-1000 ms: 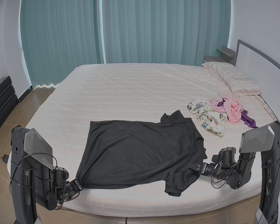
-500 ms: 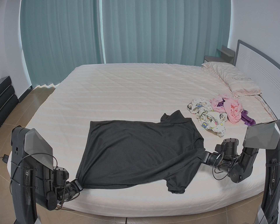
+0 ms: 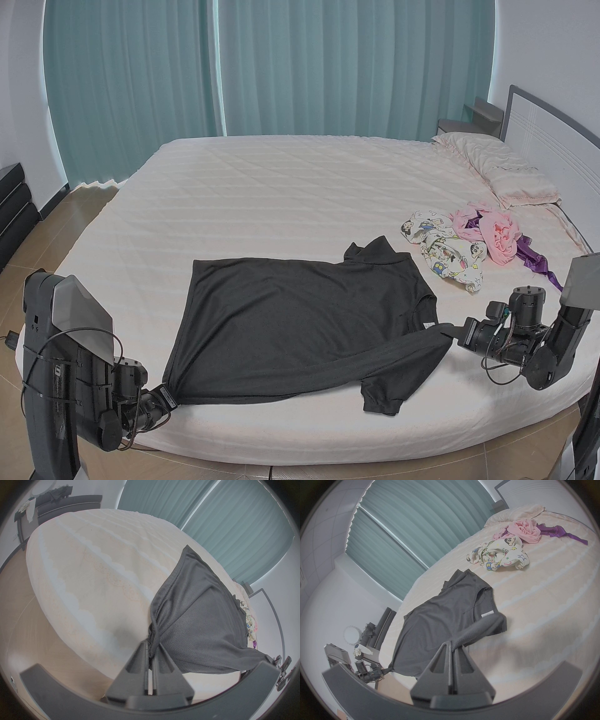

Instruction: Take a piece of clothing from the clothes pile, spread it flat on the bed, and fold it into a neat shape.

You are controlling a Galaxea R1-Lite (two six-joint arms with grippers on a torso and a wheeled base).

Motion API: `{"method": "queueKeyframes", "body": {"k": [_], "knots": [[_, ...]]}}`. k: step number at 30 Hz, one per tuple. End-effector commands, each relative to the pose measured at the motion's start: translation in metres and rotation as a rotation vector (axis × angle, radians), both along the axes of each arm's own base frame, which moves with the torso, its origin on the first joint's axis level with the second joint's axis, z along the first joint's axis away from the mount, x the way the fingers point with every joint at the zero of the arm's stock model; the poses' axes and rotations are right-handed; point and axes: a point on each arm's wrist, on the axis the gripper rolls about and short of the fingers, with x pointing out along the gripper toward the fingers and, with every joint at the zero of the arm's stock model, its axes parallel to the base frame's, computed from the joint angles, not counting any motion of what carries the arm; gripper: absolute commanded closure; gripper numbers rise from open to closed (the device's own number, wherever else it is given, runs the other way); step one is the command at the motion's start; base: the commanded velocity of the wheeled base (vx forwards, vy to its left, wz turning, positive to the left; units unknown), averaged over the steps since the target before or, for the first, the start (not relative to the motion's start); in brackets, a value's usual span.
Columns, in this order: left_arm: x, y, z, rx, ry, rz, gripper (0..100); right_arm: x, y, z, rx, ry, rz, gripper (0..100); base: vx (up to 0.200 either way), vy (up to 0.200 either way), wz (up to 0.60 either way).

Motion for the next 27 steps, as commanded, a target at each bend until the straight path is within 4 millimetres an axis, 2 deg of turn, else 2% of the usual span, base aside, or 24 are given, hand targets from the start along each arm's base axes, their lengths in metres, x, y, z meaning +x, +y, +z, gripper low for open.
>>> {"method": "queueKeyframes", "body": {"k": [1, 6, 12, 18, 24, 27], "knots": [[0.000, 0.000, 0.002, -0.004, -0.018, -0.001, 100, -0.010, -0.014, 0.021, 0.025, -0.047, -0.007, 100, 0.000, 0.000, 0.00], [0.000, 0.000, 0.002, -0.004, -0.018, -0.001, 100, -0.019, -0.028, 0.032, 0.076, -0.035, 0.035, 100, 0.000, 0.000, 0.00], [0.000, 0.000, 0.002, -0.004, -0.018, -0.001, 100, -0.008, -0.031, 0.035, 0.080, -0.044, 0.031, 100, 0.000, 0.000, 0.00], [0.001, 0.000, 0.002, -0.005, -0.019, -0.002, 100, 0.019, -0.028, 0.041, 0.087, 0.013, 0.044, 100, 0.000, 0.000, 0.00], [0.002, 0.000, 0.002, -0.002, -0.021, 0.001, 100, 0.053, -0.020, 0.020, 0.074, 0.054, 0.041, 100, 0.000, 0.000, 0.00], [0.002, 0.000, 0.002, -0.001, -0.021, 0.002, 100, 0.077, -0.012, 0.003, 0.030, 0.053, -0.010, 100, 0.000, 0.000, 0.00]]}}
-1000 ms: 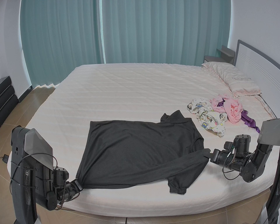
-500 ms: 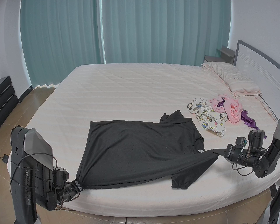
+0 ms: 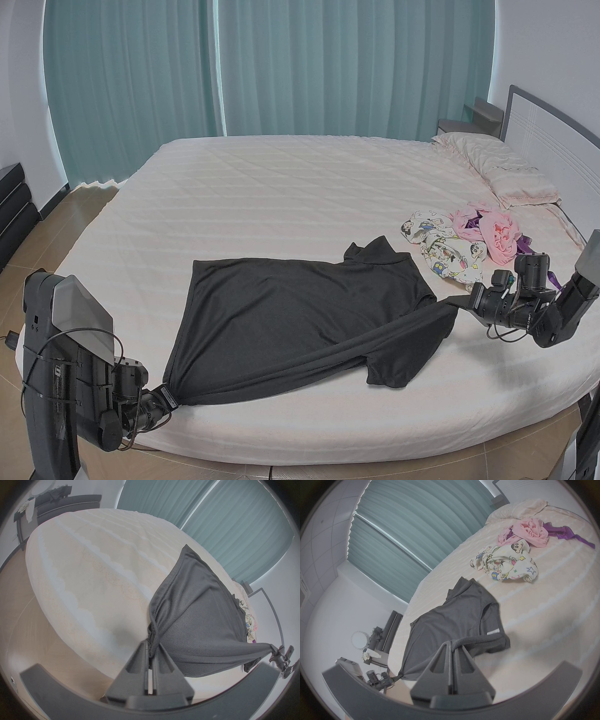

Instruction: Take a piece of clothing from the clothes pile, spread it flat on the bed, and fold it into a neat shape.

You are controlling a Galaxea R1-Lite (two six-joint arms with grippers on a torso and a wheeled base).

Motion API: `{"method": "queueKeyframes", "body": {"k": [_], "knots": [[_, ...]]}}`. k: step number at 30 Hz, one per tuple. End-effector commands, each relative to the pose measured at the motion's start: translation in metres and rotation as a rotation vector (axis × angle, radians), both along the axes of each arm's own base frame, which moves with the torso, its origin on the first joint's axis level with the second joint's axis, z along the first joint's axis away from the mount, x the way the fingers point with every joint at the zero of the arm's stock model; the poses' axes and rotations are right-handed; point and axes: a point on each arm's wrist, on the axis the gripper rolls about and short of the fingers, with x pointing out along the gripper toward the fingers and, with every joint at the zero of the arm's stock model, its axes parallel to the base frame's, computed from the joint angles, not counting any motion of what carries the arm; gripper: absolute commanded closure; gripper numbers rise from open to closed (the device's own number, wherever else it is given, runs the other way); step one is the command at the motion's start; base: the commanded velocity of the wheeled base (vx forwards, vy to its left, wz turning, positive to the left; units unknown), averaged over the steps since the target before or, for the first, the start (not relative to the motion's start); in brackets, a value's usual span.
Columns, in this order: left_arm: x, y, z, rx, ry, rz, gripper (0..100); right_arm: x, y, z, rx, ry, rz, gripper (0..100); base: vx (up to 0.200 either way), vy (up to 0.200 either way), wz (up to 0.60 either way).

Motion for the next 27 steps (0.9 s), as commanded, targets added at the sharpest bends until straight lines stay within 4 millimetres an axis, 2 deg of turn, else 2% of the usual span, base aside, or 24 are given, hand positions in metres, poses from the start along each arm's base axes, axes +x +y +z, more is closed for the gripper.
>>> {"method": "queueKeyframes", "body": {"k": [1, 2, 4, 7, 11, 13, 17, 21, 27], "knots": [[0.002, 0.000, 0.001, 0.000, -0.020, 0.003, 100, 0.038, 0.016, -0.039, -0.051, 0.047, -0.039, 100, 0.000, 0.000, 0.00], [0.002, 0.000, 0.001, 0.001, -0.018, 0.002, 100, 0.041, 0.019, -0.045, -0.059, 0.052, -0.044, 0, 0.000, 0.000, 0.00], [0.002, 0.000, 0.001, 0.000, -0.020, 0.003, 100, 0.049, 0.028, -0.061, -0.078, 0.064, -0.052, 0, 0.000, 0.000, 0.00], [0.002, 0.000, 0.001, 0.000, -0.020, 0.003, 100, 0.064, 0.036, -0.072, -0.109, 0.040, -0.102, 0, 0.000, 0.000, 0.00], [0.002, 0.000, 0.000, 0.001, -0.020, 0.002, 100, 0.069, 0.036, -0.067, -0.087, -0.018, -0.176, 0, 0.000, 0.000, 0.00], [0.002, 0.000, 0.000, 0.001, -0.020, 0.002, 100, 0.063, 0.036, -0.061, -0.065, -0.026, -0.183, 0, 0.000, 0.000, 0.00], [0.002, 0.000, 0.000, 0.001, -0.020, 0.002, 100, 0.038, 0.036, -0.057, -0.037, 0.021, -0.104, 0, 0.000, 0.000, 0.00], [0.002, 0.000, 0.000, 0.000, -0.018, 0.001, 100, 0.015, 0.036, -0.062, -0.017, 0.085, -0.004, 0, 0.000, 0.000, 0.00], [0.002, 0.000, 0.000, 0.000, -0.018, 0.001, 100, 0.006, 0.044, -0.076, -0.068, 0.117, 0.056, 0, 0.000, 0.000, 0.00]]}}
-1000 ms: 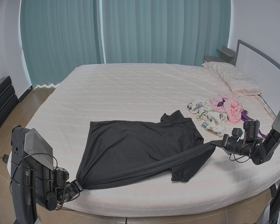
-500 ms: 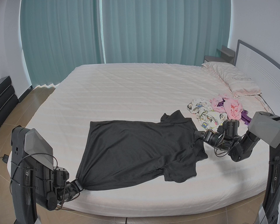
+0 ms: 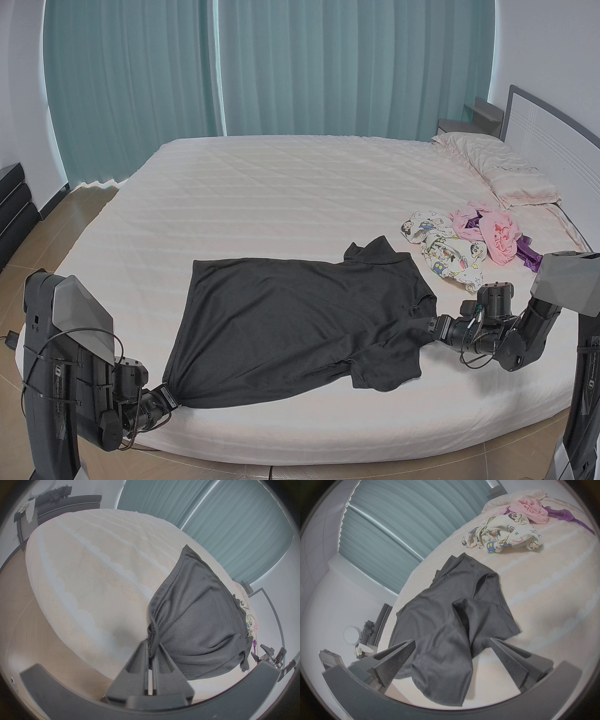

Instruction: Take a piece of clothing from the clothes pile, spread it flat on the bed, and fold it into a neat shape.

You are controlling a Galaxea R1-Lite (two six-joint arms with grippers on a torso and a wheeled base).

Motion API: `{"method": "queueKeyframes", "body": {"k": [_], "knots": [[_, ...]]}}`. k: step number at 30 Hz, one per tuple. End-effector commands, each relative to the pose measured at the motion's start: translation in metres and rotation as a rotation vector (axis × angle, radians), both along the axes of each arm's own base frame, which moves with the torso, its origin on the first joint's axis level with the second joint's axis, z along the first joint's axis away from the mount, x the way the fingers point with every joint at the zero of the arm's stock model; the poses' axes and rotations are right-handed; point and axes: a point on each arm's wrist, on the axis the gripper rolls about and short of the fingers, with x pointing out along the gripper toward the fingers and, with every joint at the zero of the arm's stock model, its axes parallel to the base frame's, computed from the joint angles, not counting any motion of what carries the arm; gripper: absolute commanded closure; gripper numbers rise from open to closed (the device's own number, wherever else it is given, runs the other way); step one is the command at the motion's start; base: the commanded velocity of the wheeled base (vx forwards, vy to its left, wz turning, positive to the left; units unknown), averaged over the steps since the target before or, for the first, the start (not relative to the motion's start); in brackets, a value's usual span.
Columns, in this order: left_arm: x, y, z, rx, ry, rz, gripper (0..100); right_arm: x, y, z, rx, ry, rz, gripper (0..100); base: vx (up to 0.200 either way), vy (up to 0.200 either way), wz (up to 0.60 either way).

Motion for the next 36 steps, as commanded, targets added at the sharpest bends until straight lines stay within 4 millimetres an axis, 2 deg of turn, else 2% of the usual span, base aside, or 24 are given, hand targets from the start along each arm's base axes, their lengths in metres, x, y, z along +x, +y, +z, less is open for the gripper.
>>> {"method": "queueKeyframes", "body": {"k": [1, 7, 8, 11, 16, 18, 20, 21, 22, 24, 28, 36], "knots": [[0.001, 0.000, 0.001, -0.002, -0.015, 0.000, 100, -0.013, 0.011, -0.012, -0.018, 0.052, 0.044, 0, 0.000, 0.000, 0.00], [0.001, 0.000, 0.001, -0.002, -0.016, 0.000, 100, -0.017, 0.023, -0.025, -0.032, 0.086, 0.085, 0, 0.000, 0.000, 0.00], [0.001, 0.000, 0.001, -0.002, -0.015, 0.000, 100, -0.018, 0.025, -0.027, -0.034, 0.091, 0.092, 100, 0.000, 0.000, 0.00], [0.001, 0.000, 0.001, -0.002, -0.015, 0.000, 100, -0.016, 0.029, -0.032, -0.046, 0.090, 0.094, 100, 0.000, 0.000, 0.00], [0.001, 0.000, 0.001, 0.005, -0.014, -0.006, 100, -0.012, 0.029, -0.026, -0.062, 0.052, 0.066, 100, 0.000, 0.000, 0.00], [0.000, 0.000, -0.001, 0.013, -0.008, -0.012, 100, -0.011, 0.027, -0.015, -0.053, 0.021, 0.056, 100, 0.000, 0.000, 0.00], [0.000, 0.000, -0.001, 0.014, -0.008, -0.013, 100, -0.011, 0.027, -0.013, -0.052, 0.019, 0.054, 100, 0.000, 0.000, 0.00], [0.000, 0.000, -0.002, 0.015, -0.005, -0.014, 100, -0.008, 0.023, 0.004, -0.040, -0.024, 0.041, 100, 0.000, 0.000, 0.00], [0.000, 0.000, -0.002, 0.015, -0.005, -0.014, 100, -0.008, 0.023, 0.005, -0.039, -0.025, 0.041, 100, 0.000, 0.000, 0.00], [0.000, 0.000, -0.002, 0.015, -0.005, -0.012, 100, -0.006, 0.019, 0.020, -0.033, -0.061, 0.027, 100, 0.000, 0.000, 0.00], [0.000, 0.000, -0.002, 0.014, -0.005, -0.013, 100, -0.014, 0.011, 0.035, -0.022, -0.057, 0.027, 100, 0.000, 0.000, 0.00], [-0.001, 0.000, -0.001, 0.013, -0.002, -0.016, 100, -0.033, -0.009, 0.045, 0.006, -0.031, 0.020, 100, 0.000, 0.000, 0.00]]}}
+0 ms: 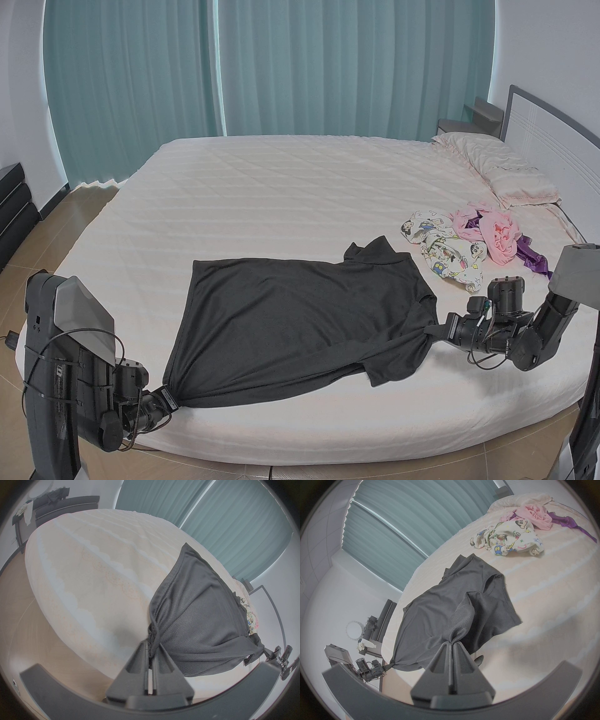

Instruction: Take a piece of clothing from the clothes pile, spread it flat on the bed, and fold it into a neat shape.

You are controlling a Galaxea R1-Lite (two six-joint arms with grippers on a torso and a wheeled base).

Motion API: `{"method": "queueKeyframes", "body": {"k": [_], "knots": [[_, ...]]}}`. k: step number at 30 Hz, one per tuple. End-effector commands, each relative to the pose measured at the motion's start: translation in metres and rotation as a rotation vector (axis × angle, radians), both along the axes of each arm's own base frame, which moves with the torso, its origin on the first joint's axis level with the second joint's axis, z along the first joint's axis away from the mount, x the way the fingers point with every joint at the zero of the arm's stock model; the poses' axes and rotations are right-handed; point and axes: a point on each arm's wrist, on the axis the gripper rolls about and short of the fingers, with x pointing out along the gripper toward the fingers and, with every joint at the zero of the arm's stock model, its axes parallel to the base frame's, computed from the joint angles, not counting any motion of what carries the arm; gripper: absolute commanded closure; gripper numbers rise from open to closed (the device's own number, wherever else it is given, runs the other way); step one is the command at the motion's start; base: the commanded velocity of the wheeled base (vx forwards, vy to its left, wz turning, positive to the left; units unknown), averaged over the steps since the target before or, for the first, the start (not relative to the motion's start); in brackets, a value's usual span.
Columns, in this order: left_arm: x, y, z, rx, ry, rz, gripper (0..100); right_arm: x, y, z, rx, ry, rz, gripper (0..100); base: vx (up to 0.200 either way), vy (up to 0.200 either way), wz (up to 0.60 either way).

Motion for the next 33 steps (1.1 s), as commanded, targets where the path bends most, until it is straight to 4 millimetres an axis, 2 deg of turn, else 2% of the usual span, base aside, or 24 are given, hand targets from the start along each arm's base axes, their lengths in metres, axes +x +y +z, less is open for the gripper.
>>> {"method": "queueKeyframes", "body": {"k": [1, 7, 10, 14, 22, 28, 29, 33], "knots": [[0.000, 0.000, 0.001, -0.002, -0.013, 0.000, 100, -0.009, -0.012, 0.018, 0.018, -0.027, -0.011, 100, 0.000, 0.000, 0.00], [0.000, 0.000, 0.001, -0.002, -0.013, 0.000, 100, -0.015, -0.016, 0.025, 0.047, 0.025, 0.023, 100, 0.000, 0.000, 0.00], [0.000, 0.000, 0.001, -0.002, -0.012, -0.002, 100, -0.003, -0.013, 0.023, 0.041, 0.061, 0.024, 100, 0.000, 0.000, 0.00], [0.001, 0.000, 0.001, -0.001, -0.013, -0.001, 100, 0.020, -0.007, 0.003, 0.019, 0.118, 0.018, 100, 0.000, 0.000, 0.00], [0.001, 0.000, 0.000, 0.001, -0.014, -0.001, 100, 0.060, 0.013, -0.038, -0.076, 0.083, -0.065, 100, 0.000, 0.000, 0.00], [0.001, 0.000, 0.000, 0.001, -0.014, -0.001, 100, 0.074, 0.017, -0.049, -0.082, 0.047, -0.115, 100, 0.000, 0.000, 0.00], [0.001, 0.000, 0.000, 0.001, -0.014, -0.001, 100, 0.076, 0.017, -0.049, -0.072, 0.034, -0.126, 0, 0.000, 0.000, 0.00], [0.001, 0.000, 0.000, 0.001, -0.014, -0.001, 100, 0.079, 0.018, -0.052, -0.041, -0.025, -0.169, 0, 0.000, 0.000, 0.00]]}}
